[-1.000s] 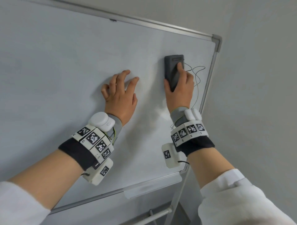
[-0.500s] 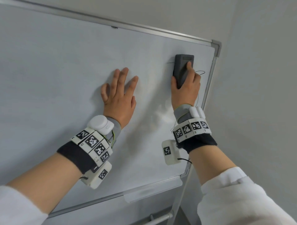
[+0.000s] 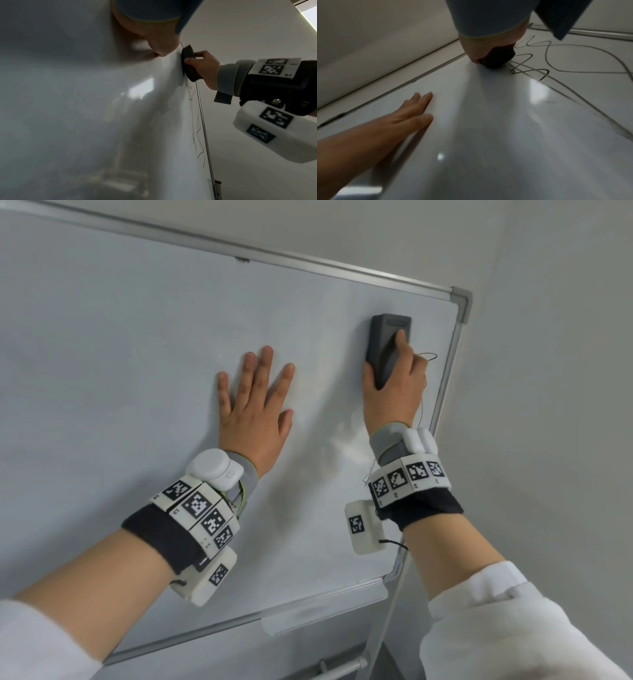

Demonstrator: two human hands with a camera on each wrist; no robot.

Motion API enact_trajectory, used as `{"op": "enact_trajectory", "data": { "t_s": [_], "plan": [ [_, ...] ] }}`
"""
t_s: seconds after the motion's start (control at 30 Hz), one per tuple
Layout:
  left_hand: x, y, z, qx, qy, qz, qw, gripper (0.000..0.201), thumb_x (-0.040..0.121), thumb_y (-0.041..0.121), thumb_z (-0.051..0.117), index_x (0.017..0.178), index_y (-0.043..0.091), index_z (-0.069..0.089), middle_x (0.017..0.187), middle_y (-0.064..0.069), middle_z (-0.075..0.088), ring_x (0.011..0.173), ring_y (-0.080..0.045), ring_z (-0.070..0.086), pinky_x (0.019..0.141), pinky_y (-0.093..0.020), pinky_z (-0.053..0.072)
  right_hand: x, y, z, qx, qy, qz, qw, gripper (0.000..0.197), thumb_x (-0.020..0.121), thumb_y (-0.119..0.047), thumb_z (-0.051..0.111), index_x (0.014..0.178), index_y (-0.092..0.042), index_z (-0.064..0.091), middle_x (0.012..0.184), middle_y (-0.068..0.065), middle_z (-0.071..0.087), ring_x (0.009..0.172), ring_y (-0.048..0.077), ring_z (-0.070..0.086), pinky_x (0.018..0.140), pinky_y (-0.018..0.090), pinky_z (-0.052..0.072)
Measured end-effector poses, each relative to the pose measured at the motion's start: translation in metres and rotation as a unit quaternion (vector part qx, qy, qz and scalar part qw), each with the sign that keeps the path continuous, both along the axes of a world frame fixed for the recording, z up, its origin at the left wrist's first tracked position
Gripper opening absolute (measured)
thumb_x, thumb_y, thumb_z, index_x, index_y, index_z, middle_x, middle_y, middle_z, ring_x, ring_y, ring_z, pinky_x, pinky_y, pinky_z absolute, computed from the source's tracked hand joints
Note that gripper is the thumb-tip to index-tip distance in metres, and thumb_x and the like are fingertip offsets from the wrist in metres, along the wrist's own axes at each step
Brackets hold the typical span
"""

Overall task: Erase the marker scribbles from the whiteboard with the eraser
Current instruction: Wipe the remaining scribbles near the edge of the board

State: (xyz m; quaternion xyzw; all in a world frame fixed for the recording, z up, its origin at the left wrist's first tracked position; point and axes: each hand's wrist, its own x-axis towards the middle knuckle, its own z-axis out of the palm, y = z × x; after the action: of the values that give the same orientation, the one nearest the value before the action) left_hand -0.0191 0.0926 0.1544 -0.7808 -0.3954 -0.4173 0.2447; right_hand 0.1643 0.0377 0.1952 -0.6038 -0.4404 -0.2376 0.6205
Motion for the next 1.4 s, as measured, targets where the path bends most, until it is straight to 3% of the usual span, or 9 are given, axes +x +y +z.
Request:
{"op": "enact_trajectory", "data": {
  "t_s": [0.1, 0.2, 0.33, 0.47, 0.73, 0.83, 1.0, 1.27, 1.4],
  "plan": [
    [0.001, 0.001, -0.001, 0.011, -0.003, -0.004, 1.000, 0.067, 0.092, 0.031, 0.046, 0.148, 0.025, 0.010, 0.156, -0.007, 0.004, 0.141, -0.022, -0.005, 0.107, -0.042, -0.021, -0.021, 0.004, -0.010, 0.007, -0.110, 0.015, 0.994, 0.059, 0.083, -0.021, 0.068, 0.137, -0.010, 0.045, 0.117, 0.020, 0.050, 0.103, 0.034, 0.051, 0.088, 0.033, 0.040],
    [0.002, -0.001, -0.001, 0.008, -0.001, -0.008, 1.000, 0.067, 0.092, 0.031, 0.046, 0.148, 0.025, 0.010, 0.156, -0.007, 0.003, 0.141, -0.023, -0.004, 0.107, -0.042, -0.021, -0.025, 0.009, -0.013, 0.016, -0.138, 0.001, 0.990, 0.058, 0.082, -0.021, 0.070, 0.134, -0.008, 0.049, 0.113, 0.022, 0.053, 0.099, 0.036, 0.053, 0.084, 0.034, 0.042],
    [0.000, 0.000, 0.001, -0.006, 0.006, -0.006, 1.000, 0.066, 0.093, 0.032, 0.043, 0.148, 0.027, 0.008, 0.156, -0.005, 0.000, 0.142, -0.022, -0.006, 0.108, -0.042, -0.020, 0.000, 0.006, -0.010, -0.004, -0.065, -0.008, 0.998, 0.059, 0.087, -0.023, 0.064, 0.141, -0.014, 0.041, 0.125, 0.018, 0.047, 0.109, 0.033, 0.047, 0.090, 0.028, 0.033],
    [0.000, 0.000, 0.003, -0.020, 0.012, 0.004, 1.000, 0.066, 0.095, 0.032, 0.041, 0.148, 0.028, 0.003, 0.156, -0.003, -0.007, 0.142, -0.021, -0.010, 0.108, -0.044, -0.018, 0.024, 0.004, -0.012, -0.005, 0.052, -0.046, 0.998, 0.060, 0.090, -0.025, 0.060, 0.144, -0.018, 0.034, 0.131, 0.014, 0.042, 0.113, 0.030, 0.045, 0.091, 0.028, 0.036],
    [0.006, -0.003, -0.002, -0.005, -0.005, -0.001, 1.000, 0.067, 0.092, 0.031, 0.046, 0.149, 0.024, 0.010, 0.156, -0.008, 0.000, 0.142, -0.025, -0.005, 0.109, -0.050, -0.012, 0.002, 0.004, -0.025, 0.004, -0.083, 0.004, 0.997, 0.060, 0.085, -0.020, 0.067, 0.139, -0.010, 0.043, 0.122, 0.020, 0.047, 0.109, 0.034, 0.048, 0.092, 0.034, 0.039],
    [0.008, -0.003, -0.002, -0.002, -0.007, -0.008, 1.000, 0.067, 0.092, 0.030, 0.046, 0.149, 0.024, 0.012, 0.156, -0.007, 0.001, 0.142, -0.026, -0.004, 0.109, -0.049, -0.012, 0.017, 0.003, -0.024, 0.010, -0.059, -0.015, 0.998, 0.060, 0.086, -0.021, 0.065, 0.140, -0.011, 0.041, 0.126, 0.019, 0.046, 0.112, 0.034, 0.047, 0.095, 0.034, 0.038],
    [0.008, 0.000, -0.002, 0.003, -0.019, -0.016, 1.000, 0.067, 0.091, 0.028, 0.049, 0.148, 0.023, 0.016, 0.156, -0.009, 0.005, 0.142, -0.027, 0.000, 0.109, -0.052, -0.008, 0.048, 0.001, -0.025, 0.025, 0.067, -0.054, 0.996, 0.061, 0.089, -0.021, 0.061, 0.143, -0.009, 0.034, 0.125, 0.020, 0.045, 0.113, 0.035, 0.048, 0.098, 0.034, 0.035],
    [0.011, 0.002, -0.004, 0.025, -0.049, -0.021, 0.998, 0.060, 0.084, 0.029, 0.035, 0.144, 0.021, 0.028, 0.154, -0.013, 0.016, 0.140, -0.031, 0.007, 0.108, -0.057, 0.001, 0.021, 0.003, -0.040, 0.002, -0.064, -0.024, 0.998, 0.063, 0.086, -0.017, 0.059, 0.143, -0.005, 0.034, 0.126, 0.022, 0.044, 0.113, 0.036, 0.046, 0.100, 0.039, 0.037],
    [0.012, 0.002, -0.004, 0.025, -0.048, -0.039, 0.998, 0.063, 0.086, 0.022, 0.051, 0.144, 0.023, 0.027, 0.155, -0.011, 0.014, 0.141, -0.029, 0.006, 0.109, -0.055, -0.002, 0.032, 0.004, -0.037, -0.003, -0.046, -0.045, 0.998, 0.064, 0.090, -0.020, 0.057, 0.146, -0.007, 0.029, 0.130, 0.022, 0.042, 0.114, 0.035, 0.045, 0.101, 0.038, 0.035]
  ]
}}
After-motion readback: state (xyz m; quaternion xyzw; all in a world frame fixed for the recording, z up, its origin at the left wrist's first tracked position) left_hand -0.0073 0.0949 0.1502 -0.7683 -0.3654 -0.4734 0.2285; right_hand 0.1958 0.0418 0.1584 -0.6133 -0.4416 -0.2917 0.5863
